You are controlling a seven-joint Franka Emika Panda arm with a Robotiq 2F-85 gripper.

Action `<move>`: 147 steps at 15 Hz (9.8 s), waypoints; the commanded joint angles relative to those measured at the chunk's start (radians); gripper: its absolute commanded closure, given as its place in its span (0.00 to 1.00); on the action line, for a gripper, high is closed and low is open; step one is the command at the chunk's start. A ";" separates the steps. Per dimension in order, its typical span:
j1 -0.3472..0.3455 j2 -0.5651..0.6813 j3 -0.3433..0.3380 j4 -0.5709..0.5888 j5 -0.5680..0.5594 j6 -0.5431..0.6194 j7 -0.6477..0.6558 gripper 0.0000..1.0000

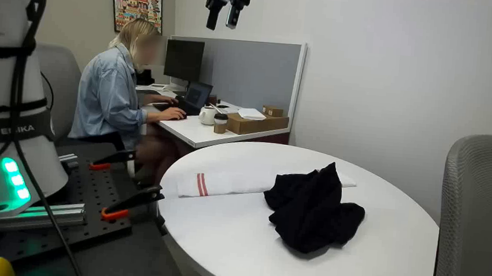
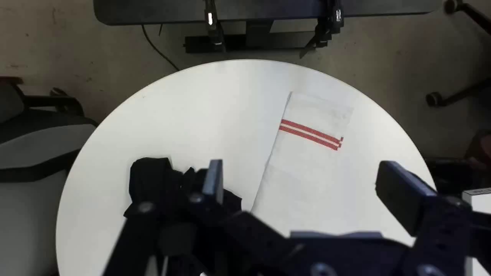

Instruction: Fold the red and white towel in half twice from left to right

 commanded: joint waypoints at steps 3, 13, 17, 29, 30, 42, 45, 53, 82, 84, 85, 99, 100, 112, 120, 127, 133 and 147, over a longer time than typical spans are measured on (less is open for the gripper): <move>0.005 0.000 -0.004 0.002 -0.001 -0.001 0.002 0.00; 0.051 0.021 0.030 -0.160 0.056 0.366 0.011 0.00; 0.042 0.134 0.085 -0.271 0.004 0.663 0.134 0.00; 0.068 0.552 0.088 -0.274 -0.424 0.863 0.274 0.00; 0.075 0.575 0.079 -0.268 -0.452 0.868 0.266 0.00; 0.139 0.795 0.051 -0.239 -0.483 0.968 0.009 0.00; 0.162 0.846 0.041 -0.229 -0.493 0.963 -0.013 0.00; 0.248 0.937 -0.003 -0.198 -0.546 1.051 -0.009 0.00; 0.405 1.119 -0.103 -0.113 -0.537 1.209 0.019 0.27; 0.410 1.121 -0.106 -0.112 -0.534 1.213 0.019 0.28; 0.413 1.122 -0.108 -0.112 -0.534 1.214 0.020 0.26; 0.396 1.087 -0.092 -0.140 -0.507 1.218 0.007 0.90; 0.390 1.075 -0.088 -0.149 -0.498 1.215 0.004 0.90; 0.399 0.901 -0.087 -0.242 -0.363 1.232 0.034 0.90; 0.540 0.777 -0.167 -0.284 -0.457 1.159 0.111 0.90; 0.654 0.742 -0.160 -0.312 -0.539 1.064 0.156 0.90; 0.730 0.623 -0.177 -0.347 -0.600 1.020 0.217 0.90; 0.469 0.380 0.253 -0.341 -0.600 0.782 0.238 0.90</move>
